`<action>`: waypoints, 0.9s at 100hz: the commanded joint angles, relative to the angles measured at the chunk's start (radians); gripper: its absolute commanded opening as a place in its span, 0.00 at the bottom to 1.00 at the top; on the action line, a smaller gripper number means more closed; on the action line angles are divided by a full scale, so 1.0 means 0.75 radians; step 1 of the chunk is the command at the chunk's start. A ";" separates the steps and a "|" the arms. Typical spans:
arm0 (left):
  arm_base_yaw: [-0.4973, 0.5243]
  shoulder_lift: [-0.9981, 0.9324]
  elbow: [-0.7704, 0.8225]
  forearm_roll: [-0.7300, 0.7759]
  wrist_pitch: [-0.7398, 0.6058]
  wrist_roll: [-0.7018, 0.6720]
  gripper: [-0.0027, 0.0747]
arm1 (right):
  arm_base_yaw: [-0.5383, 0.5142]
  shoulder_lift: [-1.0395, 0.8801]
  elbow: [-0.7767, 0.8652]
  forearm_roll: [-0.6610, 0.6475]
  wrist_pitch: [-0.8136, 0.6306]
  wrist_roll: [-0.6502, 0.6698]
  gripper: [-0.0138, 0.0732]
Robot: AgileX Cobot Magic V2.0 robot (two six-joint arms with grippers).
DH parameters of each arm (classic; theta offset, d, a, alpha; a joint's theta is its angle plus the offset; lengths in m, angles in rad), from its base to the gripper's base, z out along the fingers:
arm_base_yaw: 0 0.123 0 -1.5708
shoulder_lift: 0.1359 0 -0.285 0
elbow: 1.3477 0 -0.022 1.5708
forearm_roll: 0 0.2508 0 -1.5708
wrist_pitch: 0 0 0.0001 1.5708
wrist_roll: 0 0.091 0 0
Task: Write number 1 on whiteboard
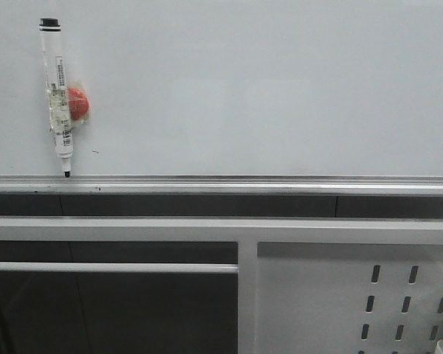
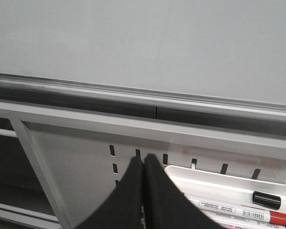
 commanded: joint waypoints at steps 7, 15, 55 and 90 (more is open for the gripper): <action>0.002 -0.028 0.046 -0.008 -0.059 -0.011 0.01 | -0.002 -0.025 0.020 0.005 -0.042 0.001 0.09; 0.002 -0.028 0.046 -0.008 -0.059 -0.011 0.01 | -0.002 -0.025 0.020 0.005 -0.042 0.001 0.09; 0.002 -0.028 0.046 -0.008 -0.059 -0.011 0.01 | -0.002 -0.025 0.020 0.005 -0.042 0.001 0.09; 0.002 -0.028 0.046 -0.658 -0.173 -0.014 0.01 | -0.002 -0.025 0.017 0.278 -0.509 0.001 0.09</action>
